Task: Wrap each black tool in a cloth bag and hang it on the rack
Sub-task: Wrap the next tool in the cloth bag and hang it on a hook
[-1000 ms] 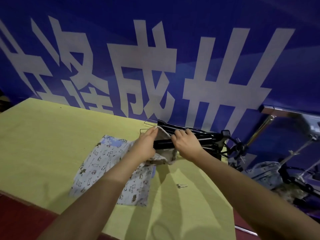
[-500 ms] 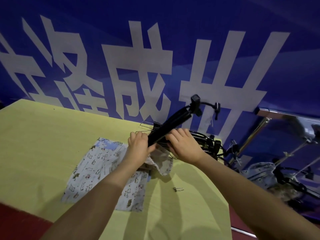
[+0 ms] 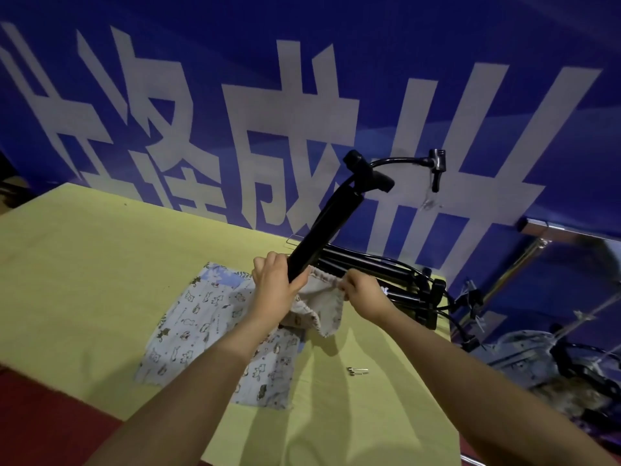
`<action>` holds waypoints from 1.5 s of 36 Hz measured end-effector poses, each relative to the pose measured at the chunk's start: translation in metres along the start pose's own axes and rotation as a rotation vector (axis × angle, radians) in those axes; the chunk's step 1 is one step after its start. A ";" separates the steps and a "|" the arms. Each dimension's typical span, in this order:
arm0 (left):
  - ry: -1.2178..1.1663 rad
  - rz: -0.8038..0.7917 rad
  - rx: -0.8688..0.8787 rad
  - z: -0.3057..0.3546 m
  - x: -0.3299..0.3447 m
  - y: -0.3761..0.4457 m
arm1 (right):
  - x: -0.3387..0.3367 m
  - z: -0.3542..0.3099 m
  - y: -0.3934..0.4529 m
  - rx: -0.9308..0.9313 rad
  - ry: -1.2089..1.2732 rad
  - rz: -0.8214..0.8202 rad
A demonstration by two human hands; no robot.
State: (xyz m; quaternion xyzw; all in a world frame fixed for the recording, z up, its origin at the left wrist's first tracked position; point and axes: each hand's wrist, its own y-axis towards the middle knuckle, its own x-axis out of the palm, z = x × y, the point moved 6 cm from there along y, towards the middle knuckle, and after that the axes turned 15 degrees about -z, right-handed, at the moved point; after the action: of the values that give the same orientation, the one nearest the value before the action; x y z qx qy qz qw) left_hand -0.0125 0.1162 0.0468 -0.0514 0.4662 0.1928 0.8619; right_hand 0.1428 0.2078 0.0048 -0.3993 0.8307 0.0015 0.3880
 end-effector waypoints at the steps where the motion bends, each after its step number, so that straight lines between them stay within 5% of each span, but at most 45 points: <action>1: -0.014 0.008 -0.008 -0.001 -0.001 0.000 | -0.004 -0.004 -0.002 -0.022 0.102 0.035; 4: -0.046 0.016 -0.040 -0.005 -0.001 -0.001 | -0.014 -0.027 -0.011 -0.112 0.351 0.087; 10: -0.039 0.017 -0.057 -0.008 -0.002 -0.002 | -0.046 -0.065 -0.017 -0.247 0.474 0.278; 21: 0.010 -0.036 0.034 -0.006 0.003 -0.008 | -0.062 -0.088 -0.015 -0.318 0.989 0.285; 26: -0.035 -0.112 0.029 -0.006 0.005 -0.009 | -0.054 -0.091 -0.019 -0.301 0.710 0.292; 34: -0.284 -0.209 0.056 -0.002 -0.007 -0.006 | -0.047 -0.091 -0.020 -0.266 0.592 0.380; 40: -0.381 0.040 0.034 0.003 -0.050 -0.008 | -0.039 -0.101 -0.016 -0.268 0.511 0.411; 49: -0.138 0.280 0.290 0.029 -0.094 -0.012 | -0.015 -0.125 -0.012 -0.315 0.309 0.357; 54: 0.126 0.204 0.352 0.042 -0.105 -0.010 | -0.003 -0.125 -0.004 -0.283 0.230 0.327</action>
State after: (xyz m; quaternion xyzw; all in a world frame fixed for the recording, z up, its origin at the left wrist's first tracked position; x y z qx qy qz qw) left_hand -0.0270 0.0881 0.1556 0.1354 0.5486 0.1909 0.8027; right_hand 0.0666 0.1681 0.0954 -0.3074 0.9145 0.1354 0.2255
